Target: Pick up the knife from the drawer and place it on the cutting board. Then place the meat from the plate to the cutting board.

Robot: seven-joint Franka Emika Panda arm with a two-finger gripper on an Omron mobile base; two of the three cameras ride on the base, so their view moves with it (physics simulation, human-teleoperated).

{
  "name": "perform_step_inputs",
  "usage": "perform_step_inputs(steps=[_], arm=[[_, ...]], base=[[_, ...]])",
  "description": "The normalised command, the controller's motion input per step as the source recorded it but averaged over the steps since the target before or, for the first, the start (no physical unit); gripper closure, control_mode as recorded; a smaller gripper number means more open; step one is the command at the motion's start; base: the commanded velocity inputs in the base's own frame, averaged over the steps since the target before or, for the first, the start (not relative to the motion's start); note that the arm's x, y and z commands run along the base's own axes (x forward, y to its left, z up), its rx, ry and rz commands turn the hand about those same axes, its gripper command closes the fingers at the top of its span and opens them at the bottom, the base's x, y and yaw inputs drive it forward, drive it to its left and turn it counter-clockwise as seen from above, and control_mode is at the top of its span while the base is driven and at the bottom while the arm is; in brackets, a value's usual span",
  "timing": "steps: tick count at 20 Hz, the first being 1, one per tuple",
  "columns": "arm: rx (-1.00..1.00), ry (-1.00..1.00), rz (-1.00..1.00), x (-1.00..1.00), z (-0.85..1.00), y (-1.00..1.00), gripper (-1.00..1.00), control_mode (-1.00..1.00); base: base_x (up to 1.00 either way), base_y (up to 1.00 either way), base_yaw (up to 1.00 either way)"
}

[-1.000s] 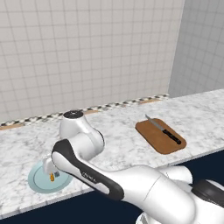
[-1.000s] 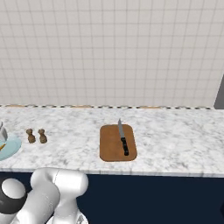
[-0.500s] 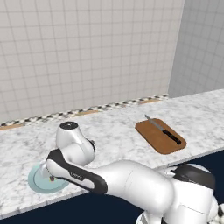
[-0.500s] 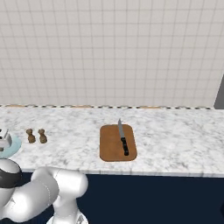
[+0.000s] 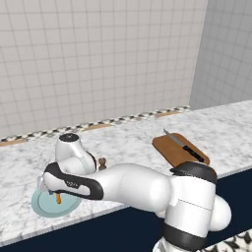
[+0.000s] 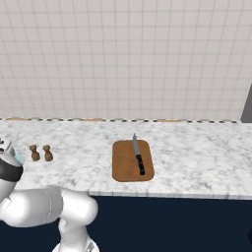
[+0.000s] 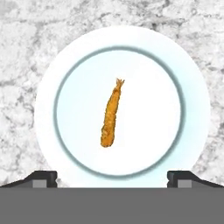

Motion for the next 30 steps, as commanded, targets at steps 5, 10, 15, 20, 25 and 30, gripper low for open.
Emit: perform_step_inputs(steps=[5,10,15,20,25,30], arm=[[-0.04,0.00,0.00,0.00,-0.12,0.36,-1.00,-1.00],[0.00,0.00,0.00,0.05,-0.06,0.02,-1.00,-1.00],[0.00,0.00,-0.03,0.01,0.00,0.00,-1.00,-1.00],[0.00,0.00,-0.01,0.00,0.00,-0.10,-1.00,-1.00],[0.03,0.00,0.00,0.01,-0.02,-0.28,-1.00,-1.00],[0.03,0.00,0.00,0.01,-0.33,-0.06,-1.00,-1.00]], base=[[0.00,0.00,0.00],[0.00,0.00,0.00],[0.00,0.00,0.00],[0.00,0.00,0.00],[0.00,0.00,0.00],[0.00,0.00,0.00]])
